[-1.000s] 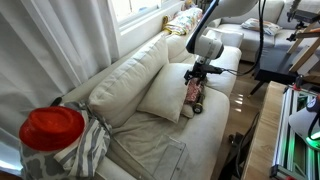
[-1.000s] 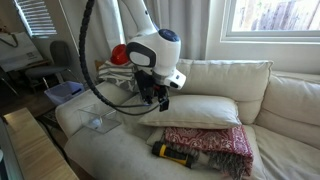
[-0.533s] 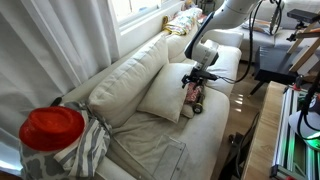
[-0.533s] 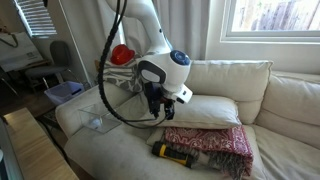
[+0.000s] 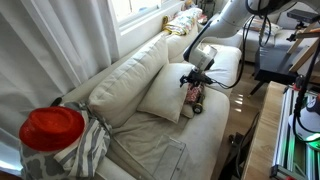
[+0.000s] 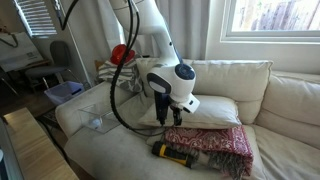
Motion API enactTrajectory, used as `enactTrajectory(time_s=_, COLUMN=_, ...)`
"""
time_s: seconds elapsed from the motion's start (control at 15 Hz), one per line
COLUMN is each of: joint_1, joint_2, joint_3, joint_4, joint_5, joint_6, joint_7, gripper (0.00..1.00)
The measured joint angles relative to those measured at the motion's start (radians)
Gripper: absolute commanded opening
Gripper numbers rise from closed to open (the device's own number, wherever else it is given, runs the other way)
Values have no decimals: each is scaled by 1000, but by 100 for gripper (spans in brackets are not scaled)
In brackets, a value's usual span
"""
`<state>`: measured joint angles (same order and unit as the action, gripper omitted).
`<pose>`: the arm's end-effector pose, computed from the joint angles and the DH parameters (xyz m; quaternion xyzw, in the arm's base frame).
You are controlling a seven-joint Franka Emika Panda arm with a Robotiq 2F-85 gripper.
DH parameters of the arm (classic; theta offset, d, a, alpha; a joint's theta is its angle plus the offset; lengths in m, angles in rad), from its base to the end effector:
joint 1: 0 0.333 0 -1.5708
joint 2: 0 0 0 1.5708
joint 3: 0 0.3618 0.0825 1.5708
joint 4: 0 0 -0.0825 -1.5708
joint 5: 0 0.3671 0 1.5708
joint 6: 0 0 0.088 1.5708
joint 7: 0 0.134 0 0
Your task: Pick up the white pillow and place it on the left corner on the couch
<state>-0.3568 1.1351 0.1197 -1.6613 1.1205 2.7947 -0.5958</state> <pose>0.6066 -0.1836 -0.0475 -0.8993 0.3730 -0.0748 0.2155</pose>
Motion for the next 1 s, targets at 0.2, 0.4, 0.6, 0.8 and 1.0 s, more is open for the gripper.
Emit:
enactTrajectory(time_s=0.2, joint_1=-1, joint_2=54, joint_3=14, joint_4=60, joint_5=33, joint_6=47, joint_7=0, gripper=100)
enactTrajectory(time_s=0.4, joint_1=-2, joint_2=105, joint_3=31, joint_4=120, joint_5=69, joint_6=98, joint_7=-1, gripper=94)
enactTrajectory(time_s=0.6, joint_1=-3, joint_2=145, joint_3=45, joint_4=168, joint_5=93, joint_6=130, joint_7=-1, gripper=69)
enactTrajectory(time_s=0.8, joint_1=4, joint_2=177, joint_3=62, joint_4=203, joint_5=102, joint_6=174, joint_7=-1, gripper=45)
enactTrajectory(time_s=1.0, joint_1=25, joint_2=185, joint_3=67, joint_4=218, joint_5=103, joint_6=217, joint_7=28, gripper=26)
